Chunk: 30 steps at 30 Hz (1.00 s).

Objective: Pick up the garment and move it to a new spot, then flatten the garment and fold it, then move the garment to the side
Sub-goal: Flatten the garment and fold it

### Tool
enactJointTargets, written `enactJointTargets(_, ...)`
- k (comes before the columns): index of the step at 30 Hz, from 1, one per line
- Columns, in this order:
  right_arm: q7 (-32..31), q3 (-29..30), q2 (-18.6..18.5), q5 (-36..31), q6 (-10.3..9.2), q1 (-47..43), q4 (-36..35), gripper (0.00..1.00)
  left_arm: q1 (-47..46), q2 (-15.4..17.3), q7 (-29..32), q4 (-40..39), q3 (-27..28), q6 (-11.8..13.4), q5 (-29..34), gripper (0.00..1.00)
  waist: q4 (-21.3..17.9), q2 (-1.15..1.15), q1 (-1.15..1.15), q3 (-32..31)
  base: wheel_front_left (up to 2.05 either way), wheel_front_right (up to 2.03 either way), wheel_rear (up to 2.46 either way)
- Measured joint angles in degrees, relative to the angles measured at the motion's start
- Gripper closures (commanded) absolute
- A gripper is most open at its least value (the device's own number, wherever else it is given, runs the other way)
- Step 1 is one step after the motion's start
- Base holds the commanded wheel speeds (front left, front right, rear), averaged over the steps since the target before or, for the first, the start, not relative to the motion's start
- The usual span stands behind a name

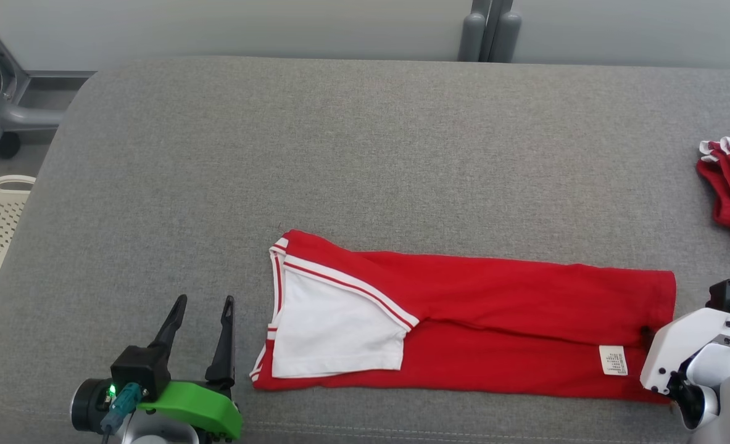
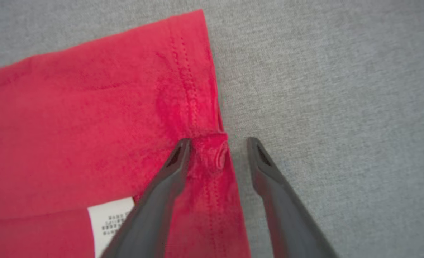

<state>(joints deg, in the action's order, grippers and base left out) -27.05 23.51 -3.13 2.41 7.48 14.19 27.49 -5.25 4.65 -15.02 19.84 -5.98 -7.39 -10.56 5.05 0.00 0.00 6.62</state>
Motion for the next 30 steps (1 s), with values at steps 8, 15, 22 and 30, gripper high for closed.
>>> enactJointTargets(8, -1.08, -3.00, -0.02, 1.46, -0.01, -0.34, -0.68, 0.00, 0.00, -0.05, 0.00, 0.03, -0.10, 0.00, -0.05, 0.00, -0.24, 0.00, 0.00, -0.01, 0.00, 0.00, 0.00)
enactJointTargets(15, -2.18, -3.92, -0.45, 2.32, -0.02, -0.22, -0.41, 0.18, -0.26, -0.12, -0.01, 0.27, -0.75, 0.00, -0.42, 0.00, -0.02, 0.00, 0.00, 0.89, 0.00, 0.00, 0.00)
enactJointTargets(22, -2.55, -3.99, -0.36, 2.47, 0.00, 0.23, 0.01, 1.00, -0.77, -0.16, 0.00, 0.66, -1.02, 0.00, -0.56, 0.00, 0.37, 0.00, 0.00, 1.38, 0.00, 0.00, 0.00)
enactJointTargets(30, -2.09, -1.27, 0.57, 0.62, 0.15, 0.23, -0.45, 1.00, -0.63, -0.19, 0.00, 1.03, -1.11, 0.00, -0.75, 0.00, 0.13, 0.00, 0.00, 0.31, 0.00, 0.00, 0.00)
